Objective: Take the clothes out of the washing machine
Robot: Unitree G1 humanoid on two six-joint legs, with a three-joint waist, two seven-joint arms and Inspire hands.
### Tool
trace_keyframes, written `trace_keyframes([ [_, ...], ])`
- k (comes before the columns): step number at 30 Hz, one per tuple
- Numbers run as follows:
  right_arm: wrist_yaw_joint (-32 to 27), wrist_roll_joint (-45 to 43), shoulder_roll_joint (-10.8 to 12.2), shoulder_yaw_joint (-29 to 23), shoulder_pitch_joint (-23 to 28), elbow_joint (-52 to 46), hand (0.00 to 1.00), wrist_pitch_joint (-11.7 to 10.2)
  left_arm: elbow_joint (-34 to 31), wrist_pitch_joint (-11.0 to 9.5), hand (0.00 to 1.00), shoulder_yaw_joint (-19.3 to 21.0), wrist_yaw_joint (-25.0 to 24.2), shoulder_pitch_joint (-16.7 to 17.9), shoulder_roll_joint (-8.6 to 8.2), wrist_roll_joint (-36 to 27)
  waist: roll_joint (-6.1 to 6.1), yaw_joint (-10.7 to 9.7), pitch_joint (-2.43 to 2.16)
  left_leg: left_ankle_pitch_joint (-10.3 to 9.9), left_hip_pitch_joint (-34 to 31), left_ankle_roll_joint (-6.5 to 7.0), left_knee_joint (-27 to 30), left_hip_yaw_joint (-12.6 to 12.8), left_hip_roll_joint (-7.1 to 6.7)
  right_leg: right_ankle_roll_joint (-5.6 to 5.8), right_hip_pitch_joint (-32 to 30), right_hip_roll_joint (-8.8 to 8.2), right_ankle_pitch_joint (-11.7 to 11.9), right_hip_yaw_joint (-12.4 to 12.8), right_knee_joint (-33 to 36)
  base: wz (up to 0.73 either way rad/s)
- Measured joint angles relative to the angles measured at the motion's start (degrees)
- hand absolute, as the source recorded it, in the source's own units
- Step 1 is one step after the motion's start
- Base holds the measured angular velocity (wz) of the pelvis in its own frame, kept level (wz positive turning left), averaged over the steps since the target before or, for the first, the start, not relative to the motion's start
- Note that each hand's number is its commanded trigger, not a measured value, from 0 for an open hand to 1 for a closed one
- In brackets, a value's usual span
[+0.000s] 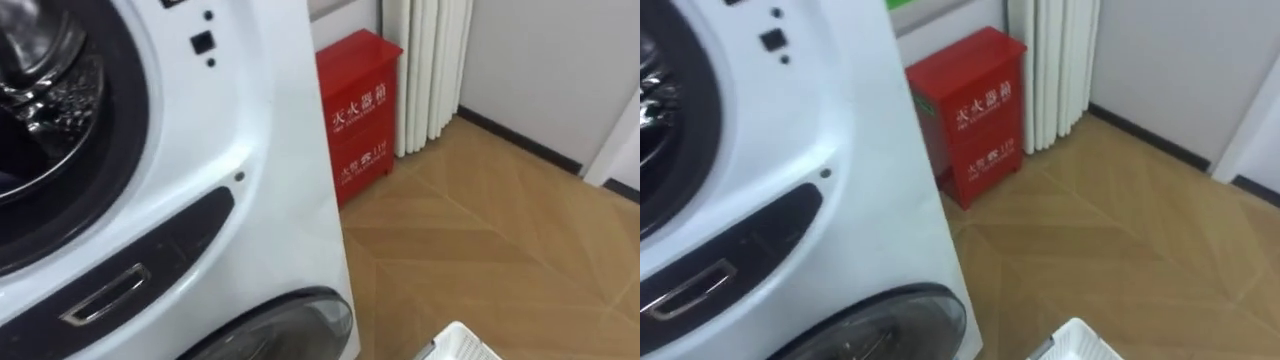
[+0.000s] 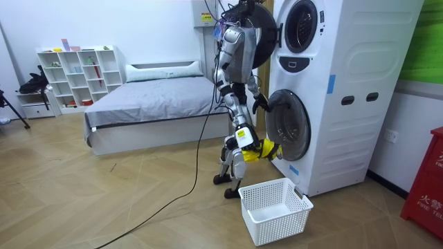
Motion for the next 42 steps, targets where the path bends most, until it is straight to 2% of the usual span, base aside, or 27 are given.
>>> trace_keyframes([
  [1, -0.06, 0.00, -0.04, -0.13, -0.45, 0.36, 1.00, -0.60, 0.00, -0.24, 0.00, 0.08, 0.03, -0.30, 0.04, -0.01, -0.06, 0.00, 0.11, 0.00, -0.39, 0.00, -0.01, 0.04, -0.09, 0.03, -0.49, -0.05, -0.02, -0.01, 0.17, 0.00],
  [2, -0.15, 0.01, -0.22, -0.13, -1.34, 1.08, 1.00, -1.42, 0.00, -0.73, 0.00, 0.09, 0.05, -1.00, 0.09, -0.06, -0.23, 0.01, 0.44, 0.00, -1.16, 0.00, -0.01, 0.11, -0.22, 0.20, -1.28, -0.16, -0.10, 0.00, 0.18, 0.05],
  [4, -0.24, 0.18, -0.58, -0.08, -2.03, 1.38, 1.00, -1.98, -0.02, -1.78, 0.00, -0.94, 0.06, -1.96, 0.07, -0.36, -0.10, 0.04, 0.59, 0.00, -2.28, 0.00, 0.01, 0.17, -0.35, 0.33, -2.84, -0.13, -0.05, 0.01, 0.82, 0.06],
  [6, -0.40, 0.17, -1.06, 0.04, -3.09, 1.49, 1.00, -2.19, -0.03, -3.01, 0.00, -2.10, 0.10, -2.75, -0.11, -0.51, 0.66, 0.37, 0.25, 0.02, -3.84, 0.05, 0.02, 0.19, -0.63, 0.49, -5.18, -0.10, -0.04, 0.42, 2.11, -0.04],
  [9, -0.40, -0.45, -1.05, 0.57, -4.90, 4.06, 1.00, -2.53, 0.30, -3.58, 0.00, -2.11, 0.37, -3.04, -0.85, -0.54, 1.45, 0.40, -0.02, 0.27, -5.06, 0.49, 0.13, 0.31, -0.91, 0.52, -7.04, -0.20, 0.03, 0.56, 3.28, -0.10],
  [11, -0.31, -0.83, -1.04, 0.55, -5.69, 5.83, 0.52, -2.55, 0.51, -4.22, 0.00, -2.09, 0.40, -3.33, -1.49, -0.54, 1.69, 0.48, -0.07, 0.34, -5.65, 0.59, 0.49, 0.39, -0.96, 0.45, -7.83, -0.29, -0.01, 0.49, 4.08, 0.00],
  [12, -0.34, -0.83, -1.07, 0.60, -6.24, 6.68, 0.00, -2.55, 1.23, -4.56, 0.00, -2.10, 0.42, -3.66, -2.09, -0.71, 1.80, 0.53, 0.05, 0.35, -6.04, 0.59, 0.75, 0.39, -0.94, 0.35, -8.23, -0.38, 0.01, 0.27, 4.35, 0.03],
  [14, -0.41, -0.45, -1.10, 0.98, -7.24, 8.06, 0.00, -2.81, 1.86, -4.64, 0.00, -2.87, 0.42, -4.17, -2.79, -2.01, 1.92, 0.47, 0.19, 0.46, -6.74, 0.60, 1.14, 0.25, -0.95, 0.22, -8.97, -0.61, -0.10, -0.09, 4.91, 0.08],
  [18, -0.83, 0.56, -1.37, 4.19, -9.89, 11.02, 0.00, -3.25, 2.00, -5.61, 0.00, -5.61, 0.20, -4.33, -2.90, -3.79, 2.16, 0.79, 0.22, 0.97, -8.74, 0.64, 1.70, -0.56, -0.91, -0.06, -10.44, -1.08, 0.03, -1.27, 4.94, 0.16],
  [21, -0.96, 0.61, -1.38, 5.08, -11.16, 12.75, 0.00, -4.55, 2.52, -5.69, 0.00, -6.56, -0.03, -4.40, -2.96, -5.02, 2.19, 1.32, 0.25, 1.20, -9.42, 0.58, 1.86, -1.73, -0.91, -0.32, -10.62, -1.41, -0.11, -2.39, 4.84, 0.22],
  [24, -1.03, 0.62, -1.42, 4.99, -11.93, 12.87, 0.00, -5.36, 3.54, -5.72, 0.00, -6.52, -0.26, -5.09, -2.93, -5.05, 2.39, 1.58, 0.13, 1.60, -10.57, 0.53, 2.06, -3.14, -0.98, -0.55, -11.13, -2.10, -0.29, -4.05, 4.80, 0.32],
  [28, -1.76, 0.57, -1.76, 5.05, -13.72, 15.02, 0.00, -5.71, 3.54, -5.71, 0.00, -6.52, -0.26, -4.84, -2.86, -5.02, 2.22, 2.02, 0.28, 1.65, -10.99, 0.49, 2.05, -3.34, -0.90, -0.78, -11.24, -2.43, -0.43, -5.14, 4.84, 0.18],
  [35, -2.36, 0.30, -3.33, 4.96, -13.81, 15.93, 0.00, -6.00, 3.41, -5.70, 0.00, -6.42, -0.31, -5.17, -2.66, -4.95, 1.95, 3.30, 0.48, 1.67, -11.65, 0.46, 2.03, -3.99, -0.96, -0.82, -11.25, -2.98, -0.94, -6.72, 4.63, 0.12],
  [40, -2.31, 1.05, -3.71, 5.01, -13.72, 16.83, 0.00, -6.00, 3.43, -5.67, 0.00, -6.42, -0.05, -5.20, -2.09, -4.97, 0.82, 3.57, 0.72, 1.67, -11.62, 0.46, 1.98, -4.13, -0.99, -0.87, -11.04, -3.27, -1.20, -7.59, 5.04, 0.10],
  [41, -2.31, 1.21, -3.65, 5.01, -13.47, 16.86, 0.00, -5.99, 3.47, -5.68, 0.00, -6.38, 0.20, -5.16, -1.95, -4.97, 0.13, 3.52, 0.83, 1.67, -11.62, 0.46, 2.04, -4.77, -1.00, -0.91, -10.91, -3.35, -1.32, -7.90, 5.05, 0.17],
  [42, -2.34, 1.19, -3.63, 4.96, -13.02, 16.97, 0.00, -6.01, 3.35, -5.70, 0.00, -6.32, 0.36, -5.16, -1.75, -4.96, -0.22, 3.28, 0.74, 1.68, -11.61, 0.47, 2.12, -5.16, -0.99, -0.96, -10.66, -3.46, -1.42, -8.40, 4.71, 0.21],
])
